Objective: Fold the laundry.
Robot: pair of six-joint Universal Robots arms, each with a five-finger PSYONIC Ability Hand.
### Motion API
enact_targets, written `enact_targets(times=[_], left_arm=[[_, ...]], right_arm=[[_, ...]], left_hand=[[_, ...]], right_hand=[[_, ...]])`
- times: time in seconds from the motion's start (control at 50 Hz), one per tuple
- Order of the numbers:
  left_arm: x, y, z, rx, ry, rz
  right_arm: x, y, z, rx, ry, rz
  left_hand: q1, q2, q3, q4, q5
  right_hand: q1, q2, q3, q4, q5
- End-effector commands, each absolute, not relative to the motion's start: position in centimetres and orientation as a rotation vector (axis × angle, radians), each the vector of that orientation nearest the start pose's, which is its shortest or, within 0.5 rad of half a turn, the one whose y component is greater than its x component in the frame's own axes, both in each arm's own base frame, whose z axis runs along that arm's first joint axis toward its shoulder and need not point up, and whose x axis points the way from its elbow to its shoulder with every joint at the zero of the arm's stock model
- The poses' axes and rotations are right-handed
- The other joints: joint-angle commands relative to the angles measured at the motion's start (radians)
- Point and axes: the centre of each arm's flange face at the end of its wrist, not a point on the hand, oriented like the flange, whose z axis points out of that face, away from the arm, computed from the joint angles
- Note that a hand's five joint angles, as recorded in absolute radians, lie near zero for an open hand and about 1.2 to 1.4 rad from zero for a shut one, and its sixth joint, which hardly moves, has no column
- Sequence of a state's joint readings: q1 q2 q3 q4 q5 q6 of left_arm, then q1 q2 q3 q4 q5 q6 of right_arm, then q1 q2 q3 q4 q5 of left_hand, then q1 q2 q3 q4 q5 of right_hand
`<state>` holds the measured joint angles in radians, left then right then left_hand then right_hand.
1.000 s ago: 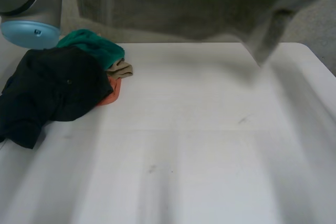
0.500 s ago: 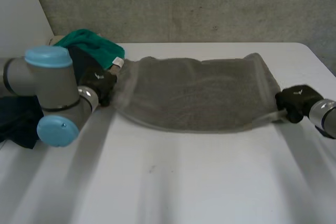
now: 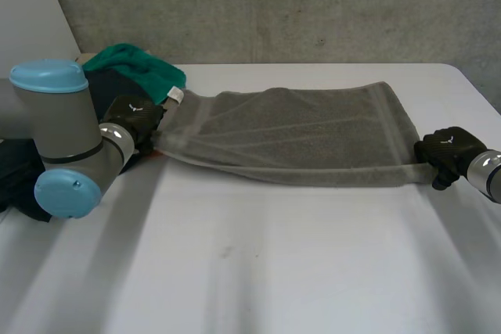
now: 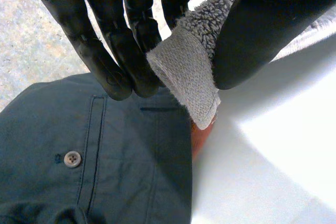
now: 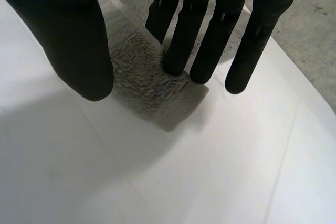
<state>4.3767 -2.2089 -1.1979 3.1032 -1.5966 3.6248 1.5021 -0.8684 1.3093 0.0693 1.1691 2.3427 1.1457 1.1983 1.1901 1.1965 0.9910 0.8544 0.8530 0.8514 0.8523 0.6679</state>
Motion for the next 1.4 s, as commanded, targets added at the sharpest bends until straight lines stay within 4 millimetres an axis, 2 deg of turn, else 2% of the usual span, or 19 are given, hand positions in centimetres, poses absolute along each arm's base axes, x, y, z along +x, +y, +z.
enact_targets(times=[0.02, 0.14, 0.2, 0.22, 0.3, 0.32, 0.38, 0.46, 0.52, 0.68, 0.76, 0.78, 0.86, 1.02, 1.16, 1.28, 1.36, 1.38, 1.4], left_arm=[[-25.0, -33.8, 18.4, 0.964, 2.267, -1.723], [-24.5, -30.9, 18.3, 1.057, 2.327, -1.555], [-24.0, -28.6, 18.0, 1.132, 2.370, -1.404], [-23.8, -28.1, 17.9, 1.150, 2.378, -1.364], [-22.6, -25.3, 17.2, 1.265, 2.416, -1.128], [-22.3, -24.3, 16.9, 1.315, 2.423, -1.045], [-22.2, -23.4, 16.4, 1.384, 2.414, -0.963], [-23.1, -23.0, 15.7, 1.459, 2.361, -0.935], [-23.8, -23.8, 15.9, 1.434, 2.321, -0.963], [-25.7, -27.2, 18.6, 1.264, 2.280, -1.205], [-26.6, -29.2, 19.3, 1.197, 2.265, -1.313], [-27.0, -30.5, 19.3, 1.165, 2.256, -1.346], [-27.4, -32.6, 19.1, 1.116, 2.242, -1.380], [-28.7, -35.7, 18.9, 1.050, 2.190, -1.484], [-29.8, -38.2, 18.9, 0.975, 2.130, -1.603], [-30.4, -39.3, 18.2, 0.951, 2.109, -1.649], [-30.7, -39.9, 17.6, 0.943, 2.098, -1.673], [-30.7, -39.9, 17.5, 0.944, 2.098, -1.676], [-30.9, -40.0, 17.3, 0.944, 2.097, -1.682]], right_arm=[[13.2, -39.2, 13.5, -1.430, 2.475, -1.715], [12.3, -37.1, 14.7, -1.448, 2.504, -1.629], [11.3, -35.3, 15.4, -1.461, 2.574, -1.488], [11.0, -34.7, 15.5, -1.466, 2.601, -1.430], [8.3, -31.1, 16.0, -1.482, 2.808, -0.954], [7.7, -29.7, 16.4, -1.492, 2.844, -0.761], [7.8, -29.1, 16.5, -1.513, 2.838, -0.697], [8.5, -29.9, 16.0, -1.560, 2.819, -0.839], [8.5, -31.1, 16.2, -1.572, 2.830, -0.978], [10.1, -34.6, 17.1, -1.471, 2.768, -1.393], [10.6, -37.4, 17.5, -1.392, 2.708, -1.647], [10.8, -38.2, 17.7, -1.368, 2.677, -1.726], [11.7, -39.9, 17.7, -1.313, 2.594, -1.872], [14.0, -43.5, 16.9, -1.273, 2.383, -2.139], [16.0, -46.5, 15.8, -1.281, 2.237, -2.313], [17.2, -48.6, 14.0, -1.286, 2.246, -2.335], [17.2, -50.2, 13.1, -1.263, 2.270, -2.358], [17.1, -50.4, 12.8, -1.256, 2.283, -2.358], [17.1, -50.6, 12.5, -1.250, 2.297, -2.356]], left_hand=[[0.251, 0.198, 0.206, 0.200, 0.231], [0.251, 0.198, 0.206, 0.200, 0.231], [0.251, 0.198, 0.206, 0.200, 0.231], [0.251, 0.198, 0.206, 0.200, 0.231], [0.251, 0.198, 0.206, 0.200, 0.231], [0.251, 0.198, 0.206, 0.200, 0.231], [0.251, 0.198, 0.206, 0.200, 0.231], [0.251, 0.198, 0.206, 0.200, 0.231], [0.251, 0.198, 0.206, 0.200, 0.231], [0.251, 0.198, 0.206, 0.200, 0.231], [0.251, 0.198, 0.206, 0.200, 0.231], [0.251, 0.198, 0.206, 0.200, 0.231], [0.251, 0.198, 0.206, 0.200, 0.231], [0.251, 0.198, 0.206, 0.200, 0.231], [0.251, 0.198, 0.206, 0.200, 0.231], [0.251, 0.198, 0.206, 0.200, 0.231], [0.225, 0.172, 0.180, 0.174, 0.205], [0.027, -0.026, -0.018, -0.024, 0.007], [-0.251, -0.304, -0.296, -0.302, -0.271]], right_hand=[[0.542, 0.543, 0.545, 0.544, 0.554], [0.542, 0.543, 0.545, 0.544, 0.554], [0.542, 0.543, 0.545, 0.544, 0.554], [0.542, 0.543, 0.545, 0.544, 0.554], [0.542, 0.543, 0.545, 0.544, 0.554], [0.542, 0.543, 0.545, 0.544, 0.554], [0.542, 0.543, 0.545, 0.544, 0.554], [0.542, 0.543, 0.545, 0.544, 0.554], [0.542, 0.543, 0.545, 0.544, 0.554], [0.542, 0.543, 0.545, 0.544, 0.554], [0.542, 0.543, 0.545, 0.544, 0.554], [0.542, 0.543, 0.545, 0.544, 0.554], [0.542, 0.543, 0.545, 0.544, 0.554], [0.542, 0.543, 0.545, 0.544, 0.554], [0.542, 0.543, 0.545, 0.544, 0.554], [0.542, 0.543, 0.545, 0.544, 0.554], [0.542, 0.543, 0.545, 0.544, 0.554], [0.542, 0.543, 0.545, 0.544, 0.554], [0.204, 0.206, 0.207, 0.206, 0.216]])
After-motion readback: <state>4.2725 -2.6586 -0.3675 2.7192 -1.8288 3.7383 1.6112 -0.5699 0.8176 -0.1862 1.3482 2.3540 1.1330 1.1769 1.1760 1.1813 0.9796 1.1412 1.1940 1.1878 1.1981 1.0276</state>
